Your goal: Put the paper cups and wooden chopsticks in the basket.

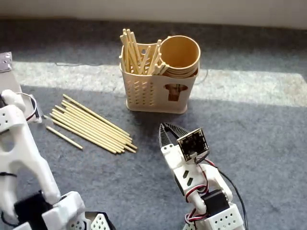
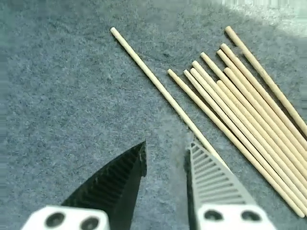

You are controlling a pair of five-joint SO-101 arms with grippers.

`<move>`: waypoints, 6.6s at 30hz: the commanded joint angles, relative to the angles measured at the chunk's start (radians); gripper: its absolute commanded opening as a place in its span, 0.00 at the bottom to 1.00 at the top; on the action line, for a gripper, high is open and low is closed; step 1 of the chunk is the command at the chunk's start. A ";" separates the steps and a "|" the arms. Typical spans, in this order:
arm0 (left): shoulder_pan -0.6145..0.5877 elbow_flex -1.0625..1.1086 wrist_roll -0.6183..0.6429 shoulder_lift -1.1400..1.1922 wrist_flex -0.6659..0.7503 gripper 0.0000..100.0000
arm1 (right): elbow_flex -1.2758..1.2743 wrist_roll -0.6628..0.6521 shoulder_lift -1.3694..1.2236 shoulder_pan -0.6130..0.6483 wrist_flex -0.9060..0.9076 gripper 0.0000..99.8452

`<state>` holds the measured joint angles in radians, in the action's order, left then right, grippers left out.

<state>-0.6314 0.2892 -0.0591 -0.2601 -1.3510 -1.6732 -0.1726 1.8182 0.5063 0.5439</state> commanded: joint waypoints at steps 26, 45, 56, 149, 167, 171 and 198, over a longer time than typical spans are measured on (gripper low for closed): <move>-0.093 -0.842 0.215 1.053 0.011 0.14 | -0.091 0.000 0.008 -0.012 -0.002 0.01; -0.033 -0.926 0.215 1.127 -0.011 0.00 | -0.091 0.000 0.008 -0.012 -0.002 0.01; -0.031 -1.070 0.212 0.938 -0.278 0.00 | -0.091 0.000 0.008 -0.012 -0.002 0.01; 0.773 -0.642 0.195 -0.025 0.176 0.20 | -0.091 0.000 0.008 -0.010 -0.002 0.01; 0.423 -0.544 0.195 -0.160 -0.315 0.20 | -0.091 0.000 0.008 -0.010 -0.002 0.01; 0.320 -0.374 0.195 -0.162 -0.315 0.20 | -0.091 0.000 0.012 -0.010 -0.002 0.01; -0.136 0.858 0.051 -0.783 0.244 0.10 | 0.188 -0.267 0.004 0.016 0.420 0.08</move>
<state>-0.7587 1.0902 -0.0038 -0.9797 -1.1561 -1.5290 -0.3890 1.8197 0.5017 0.9551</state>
